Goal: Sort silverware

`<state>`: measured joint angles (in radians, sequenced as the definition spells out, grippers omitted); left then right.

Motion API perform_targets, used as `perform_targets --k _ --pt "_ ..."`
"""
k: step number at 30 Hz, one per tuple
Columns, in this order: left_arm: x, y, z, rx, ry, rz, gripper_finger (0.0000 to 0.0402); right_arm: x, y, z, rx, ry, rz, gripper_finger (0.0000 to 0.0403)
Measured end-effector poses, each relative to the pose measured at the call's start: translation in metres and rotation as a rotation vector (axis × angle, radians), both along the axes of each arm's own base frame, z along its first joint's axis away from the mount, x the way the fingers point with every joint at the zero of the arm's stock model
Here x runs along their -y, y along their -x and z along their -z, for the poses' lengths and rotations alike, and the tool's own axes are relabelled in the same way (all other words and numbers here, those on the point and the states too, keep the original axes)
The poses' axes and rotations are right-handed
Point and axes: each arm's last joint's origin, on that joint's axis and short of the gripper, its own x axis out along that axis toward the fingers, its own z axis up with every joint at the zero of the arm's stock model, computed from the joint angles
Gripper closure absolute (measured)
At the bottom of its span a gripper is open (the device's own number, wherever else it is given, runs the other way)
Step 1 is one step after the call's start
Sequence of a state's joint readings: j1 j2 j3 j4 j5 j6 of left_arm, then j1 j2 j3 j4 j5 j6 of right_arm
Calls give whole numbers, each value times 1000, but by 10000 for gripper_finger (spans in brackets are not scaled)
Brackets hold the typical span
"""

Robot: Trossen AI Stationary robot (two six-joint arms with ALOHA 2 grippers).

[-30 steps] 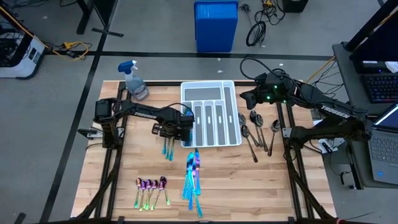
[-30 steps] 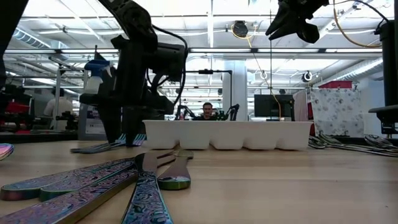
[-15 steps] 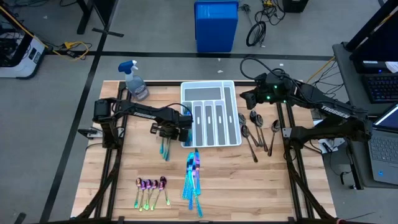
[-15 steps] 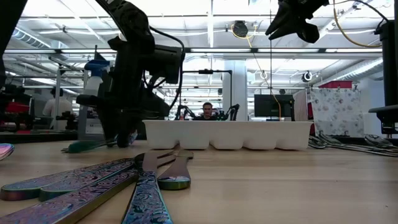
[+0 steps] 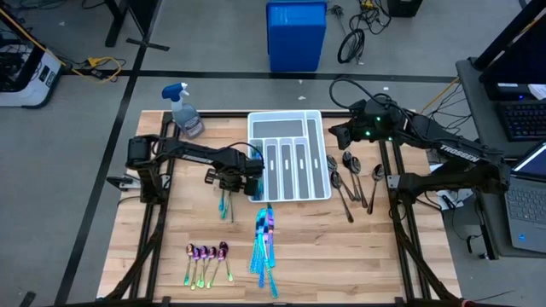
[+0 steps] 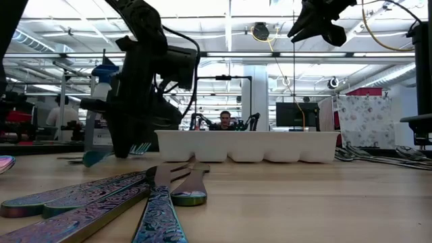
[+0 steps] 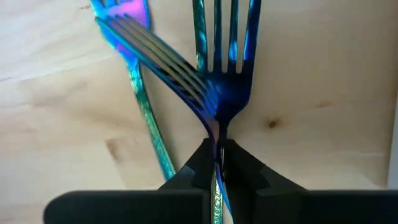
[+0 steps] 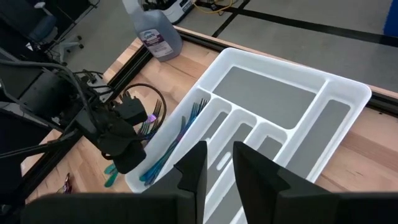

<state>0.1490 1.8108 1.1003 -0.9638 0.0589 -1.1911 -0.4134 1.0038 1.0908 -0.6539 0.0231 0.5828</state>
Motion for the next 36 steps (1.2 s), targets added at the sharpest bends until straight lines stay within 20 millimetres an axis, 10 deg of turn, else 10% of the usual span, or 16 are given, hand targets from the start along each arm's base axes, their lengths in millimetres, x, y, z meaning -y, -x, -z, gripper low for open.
perform_targets --k 16,36 --pt "-11 -9 -61 136 -34 -30 392 1 -2 -3 32 30 -7 342" --pt "-72 -20 -102 354 -114 -72 392 1 -2 -4 31 41 -10 342"
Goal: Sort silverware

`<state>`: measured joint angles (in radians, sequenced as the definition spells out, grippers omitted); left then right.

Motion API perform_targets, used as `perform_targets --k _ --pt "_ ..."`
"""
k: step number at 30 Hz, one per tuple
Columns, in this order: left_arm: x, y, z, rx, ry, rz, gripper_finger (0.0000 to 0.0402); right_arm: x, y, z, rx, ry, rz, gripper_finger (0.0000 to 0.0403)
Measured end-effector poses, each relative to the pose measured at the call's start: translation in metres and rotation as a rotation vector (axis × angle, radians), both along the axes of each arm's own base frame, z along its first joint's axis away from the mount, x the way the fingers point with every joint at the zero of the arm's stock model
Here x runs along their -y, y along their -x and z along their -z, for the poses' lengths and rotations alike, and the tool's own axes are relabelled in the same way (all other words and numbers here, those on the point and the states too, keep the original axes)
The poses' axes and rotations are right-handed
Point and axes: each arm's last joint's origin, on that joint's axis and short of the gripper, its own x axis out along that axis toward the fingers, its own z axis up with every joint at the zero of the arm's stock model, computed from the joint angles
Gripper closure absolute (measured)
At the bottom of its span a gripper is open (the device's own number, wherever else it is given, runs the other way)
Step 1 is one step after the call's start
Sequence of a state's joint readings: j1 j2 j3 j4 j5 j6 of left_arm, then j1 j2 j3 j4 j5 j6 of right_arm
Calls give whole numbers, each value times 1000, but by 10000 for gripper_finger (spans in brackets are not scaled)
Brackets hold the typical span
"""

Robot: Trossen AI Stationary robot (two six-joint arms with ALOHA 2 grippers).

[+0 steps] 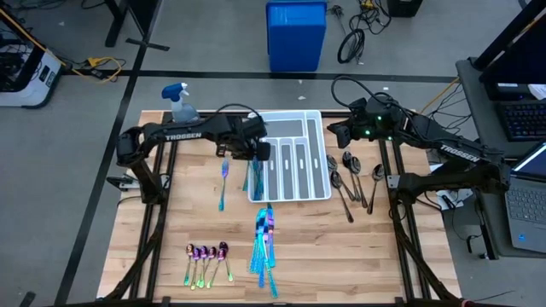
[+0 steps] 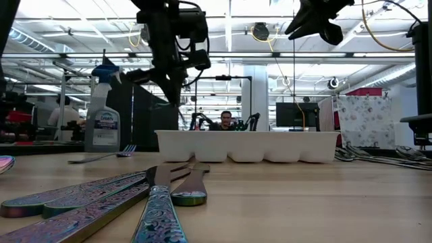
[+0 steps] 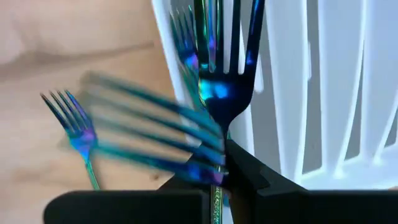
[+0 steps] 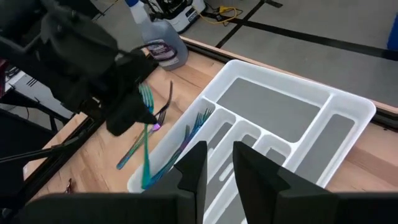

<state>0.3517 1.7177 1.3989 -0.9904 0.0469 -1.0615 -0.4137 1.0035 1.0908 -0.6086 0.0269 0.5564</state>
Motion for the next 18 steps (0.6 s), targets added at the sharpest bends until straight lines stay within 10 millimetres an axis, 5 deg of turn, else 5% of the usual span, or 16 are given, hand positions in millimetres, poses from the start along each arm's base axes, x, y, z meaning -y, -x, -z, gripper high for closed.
perform_targets --k 18 --pt "-18 -21 33 24 14 79 391 1 0 0 5 2 5 342"
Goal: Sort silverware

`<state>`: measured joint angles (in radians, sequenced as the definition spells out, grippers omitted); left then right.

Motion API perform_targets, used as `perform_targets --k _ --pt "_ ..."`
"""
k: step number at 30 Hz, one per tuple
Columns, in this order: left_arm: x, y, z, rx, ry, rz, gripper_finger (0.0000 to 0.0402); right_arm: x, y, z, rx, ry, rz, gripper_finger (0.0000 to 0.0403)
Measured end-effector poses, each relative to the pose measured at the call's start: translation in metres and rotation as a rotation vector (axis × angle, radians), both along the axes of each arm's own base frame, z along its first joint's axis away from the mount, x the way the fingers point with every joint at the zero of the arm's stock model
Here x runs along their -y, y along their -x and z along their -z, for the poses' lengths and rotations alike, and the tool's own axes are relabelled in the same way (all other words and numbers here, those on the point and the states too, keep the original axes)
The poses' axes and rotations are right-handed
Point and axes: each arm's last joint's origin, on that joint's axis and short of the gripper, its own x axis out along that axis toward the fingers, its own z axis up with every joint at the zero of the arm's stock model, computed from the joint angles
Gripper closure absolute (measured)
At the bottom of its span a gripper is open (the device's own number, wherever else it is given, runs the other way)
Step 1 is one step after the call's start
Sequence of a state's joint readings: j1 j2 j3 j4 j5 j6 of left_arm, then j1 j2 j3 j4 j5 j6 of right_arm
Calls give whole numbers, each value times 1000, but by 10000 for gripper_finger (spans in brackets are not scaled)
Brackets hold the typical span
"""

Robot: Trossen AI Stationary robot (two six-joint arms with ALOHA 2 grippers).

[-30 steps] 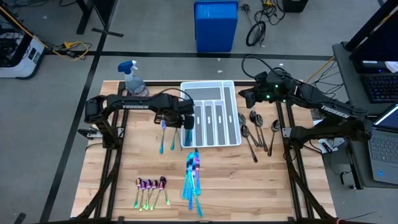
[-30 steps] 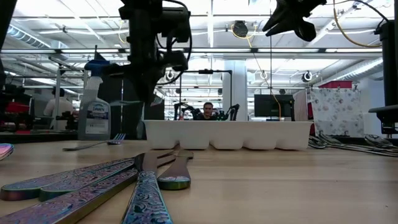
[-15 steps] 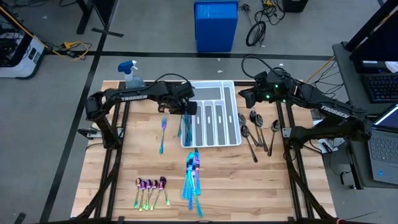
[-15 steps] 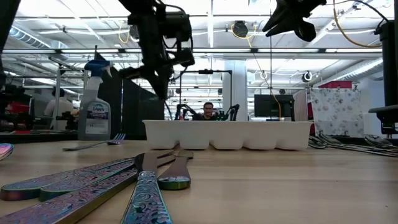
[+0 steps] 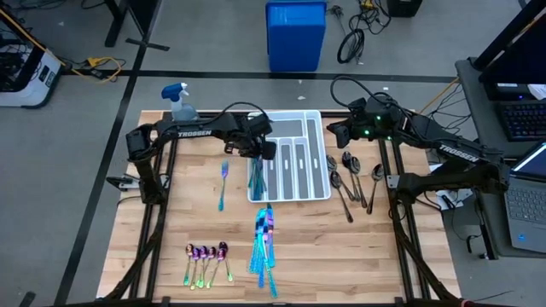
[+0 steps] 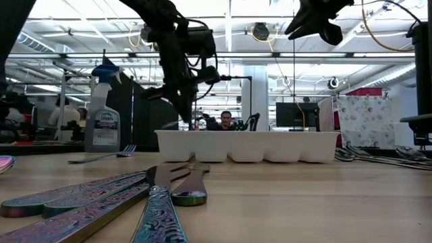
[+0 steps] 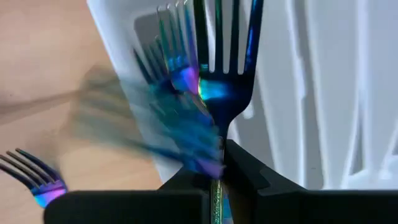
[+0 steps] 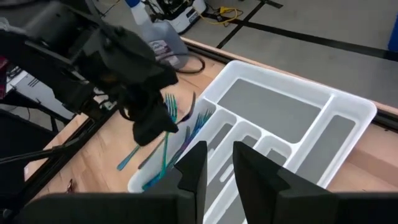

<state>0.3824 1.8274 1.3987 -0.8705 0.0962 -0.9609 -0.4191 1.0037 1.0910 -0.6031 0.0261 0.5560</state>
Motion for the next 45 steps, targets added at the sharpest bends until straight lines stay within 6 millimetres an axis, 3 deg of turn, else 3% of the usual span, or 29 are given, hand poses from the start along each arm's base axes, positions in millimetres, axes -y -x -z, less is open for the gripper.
perform_targets --k 5,13,19,24,30,38,45 --pt "-2 -4 8 -5 1 -55 386 1 1 0 0 0 10 342" --pt "-6 -7 11 -1 -24 -95 325 1 1 1 -6 -3 8 342" --pt "-6 -6 11 -6 -30 -97 301 1 1 0 -6 -3 8 342" --pt "-2 -9 10 26 52 -66 299 1 2 2 -27 -12 8 342" --pt "18 -18 4 52 102 -34 298 1 0 13 -114 -71 -14 340" --pt "30 -19 10 7 63 -194 298 2 -3 15 -116 -82 -20 327" --pt "28 -23 15 7 41 -247 298 2 -3 15 -115 -82 -21 318"
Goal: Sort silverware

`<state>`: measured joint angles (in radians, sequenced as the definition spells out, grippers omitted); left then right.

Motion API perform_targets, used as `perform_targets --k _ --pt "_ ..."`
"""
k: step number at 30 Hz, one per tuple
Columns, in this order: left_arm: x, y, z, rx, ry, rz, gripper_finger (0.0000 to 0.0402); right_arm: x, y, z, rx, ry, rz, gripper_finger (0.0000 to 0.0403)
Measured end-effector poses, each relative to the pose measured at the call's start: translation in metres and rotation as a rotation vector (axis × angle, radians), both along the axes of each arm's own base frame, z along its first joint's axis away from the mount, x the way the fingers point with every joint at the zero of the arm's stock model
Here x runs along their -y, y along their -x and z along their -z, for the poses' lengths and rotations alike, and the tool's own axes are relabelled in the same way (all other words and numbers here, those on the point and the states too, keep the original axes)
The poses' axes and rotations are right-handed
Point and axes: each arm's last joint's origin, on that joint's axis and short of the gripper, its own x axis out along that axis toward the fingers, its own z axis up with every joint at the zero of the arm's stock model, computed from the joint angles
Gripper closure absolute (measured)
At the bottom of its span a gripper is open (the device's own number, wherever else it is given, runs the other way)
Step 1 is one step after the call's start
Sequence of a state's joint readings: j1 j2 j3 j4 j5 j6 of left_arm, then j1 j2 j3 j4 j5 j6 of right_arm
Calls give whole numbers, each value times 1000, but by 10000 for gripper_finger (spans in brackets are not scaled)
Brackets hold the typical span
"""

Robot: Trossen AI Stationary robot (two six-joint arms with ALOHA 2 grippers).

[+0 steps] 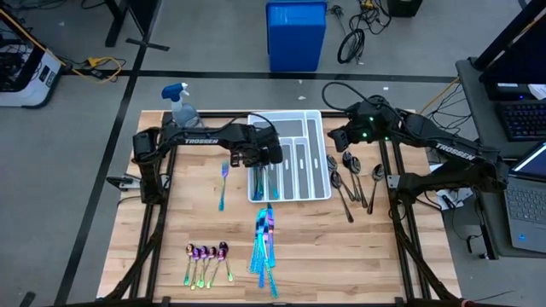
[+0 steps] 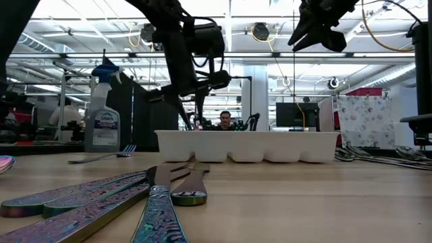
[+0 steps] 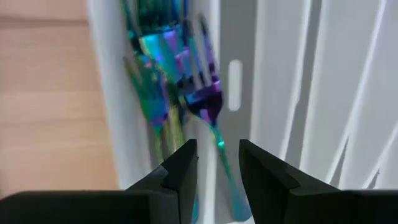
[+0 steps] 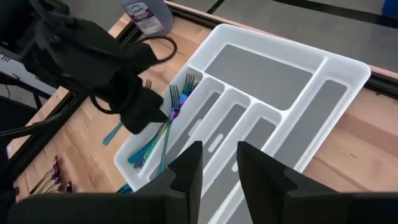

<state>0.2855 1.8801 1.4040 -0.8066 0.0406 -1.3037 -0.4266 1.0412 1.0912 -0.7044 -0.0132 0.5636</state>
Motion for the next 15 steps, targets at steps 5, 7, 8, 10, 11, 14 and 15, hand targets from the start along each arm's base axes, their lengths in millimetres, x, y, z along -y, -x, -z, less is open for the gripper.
perform_targets --k 5,7,8,10,11,14,15 --pt "2 -6 13 -7 35 15 298 0 0 0 2 -6 -10 318" --pt "4 -9 21 -24 44 16 298 0 0 0 3 -7 -12 318" --pt "3 -10 23 -22 46 5 298 -1 0 0 2 -7 -12 318" --pt "3 -11 29 -42 52 -1 298 -1 0 0 0 -9 -14 318" --pt "3 -12 31 -39 52 -1 298 -1 0 0 1 -6 -14 318" --pt "2 -13 35 -48 54 -4 298 0 0 0 -1 -5 -15 318" --pt "2 -13 36 -48 54 -4 299 -1 0 0 -1 -5 -16 318"
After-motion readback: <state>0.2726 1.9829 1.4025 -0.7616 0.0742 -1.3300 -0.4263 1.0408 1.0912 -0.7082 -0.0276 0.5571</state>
